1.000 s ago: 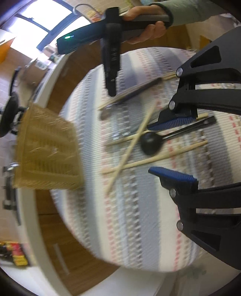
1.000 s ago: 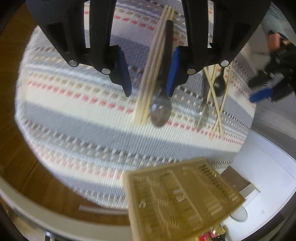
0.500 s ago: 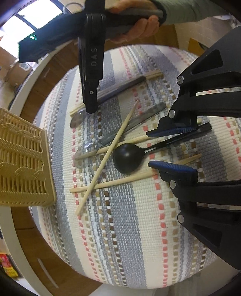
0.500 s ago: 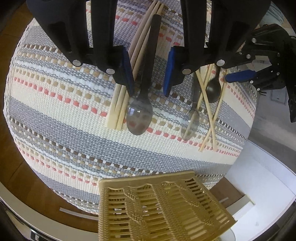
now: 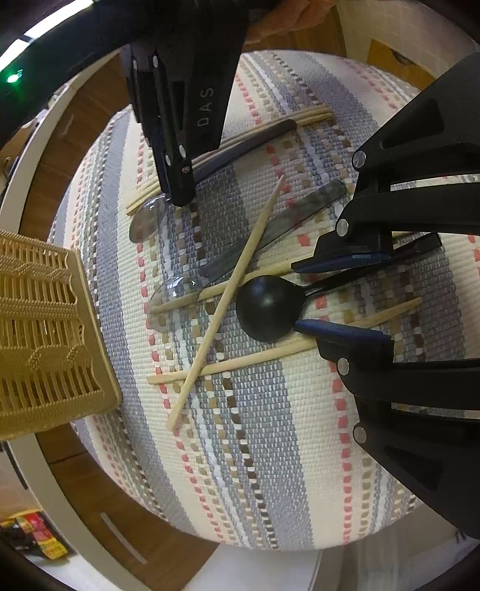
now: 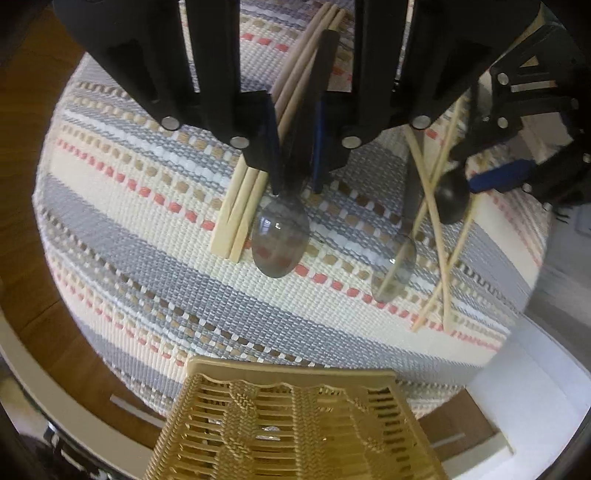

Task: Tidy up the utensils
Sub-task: 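Grasp the black ladle spoon with the left gripper while the right gripper grasps a metal spoon, then carry the black spoon and metal spoon into the tan basket and open both grippers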

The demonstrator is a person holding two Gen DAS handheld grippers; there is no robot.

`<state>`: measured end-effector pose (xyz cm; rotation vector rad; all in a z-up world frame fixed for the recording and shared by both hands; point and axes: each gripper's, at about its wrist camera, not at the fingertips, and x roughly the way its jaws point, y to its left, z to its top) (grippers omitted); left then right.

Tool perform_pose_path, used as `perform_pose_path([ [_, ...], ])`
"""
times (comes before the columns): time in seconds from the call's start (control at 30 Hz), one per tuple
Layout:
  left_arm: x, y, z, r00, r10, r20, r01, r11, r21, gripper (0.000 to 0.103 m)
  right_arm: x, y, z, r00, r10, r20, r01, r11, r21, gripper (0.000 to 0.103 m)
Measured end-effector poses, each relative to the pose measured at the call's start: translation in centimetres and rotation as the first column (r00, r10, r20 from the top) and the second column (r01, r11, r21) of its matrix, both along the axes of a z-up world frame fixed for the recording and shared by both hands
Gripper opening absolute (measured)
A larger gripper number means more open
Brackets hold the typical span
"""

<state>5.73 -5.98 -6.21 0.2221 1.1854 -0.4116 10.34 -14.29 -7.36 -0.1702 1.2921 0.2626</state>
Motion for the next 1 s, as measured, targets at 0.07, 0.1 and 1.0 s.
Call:
perform_pose_path([
  [0.07, -0.1, -0.5, -0.1, 1.0, -0.001, 0.013, 0.001, 1.0, 0.03, 0.024, -0.2, 0.4, -0.1, 1.0, 0.007, 0.004, -0.007, 1.0, -0.003, 0.011],
  [0.1, -0.2, -0.8, -0.2, 1.0, 0.001, 0.028, -0.002, 0.999, 0.054, 0.018, -0.3, 0.6, -0.1, 1.0, 0.009, 0.006, -0.009, 1.0, -0.001, 0.011],
  [1.0, -0.9, 4.8, 17.9, 0.859, 0.165, 0.484, 0.019, 0.936, -0.352, 0.005, -3.5, -6.6, 16.7, 0.862, -0.09, 0.499, -0.114, 0.924, 0.365, 0.009],
])
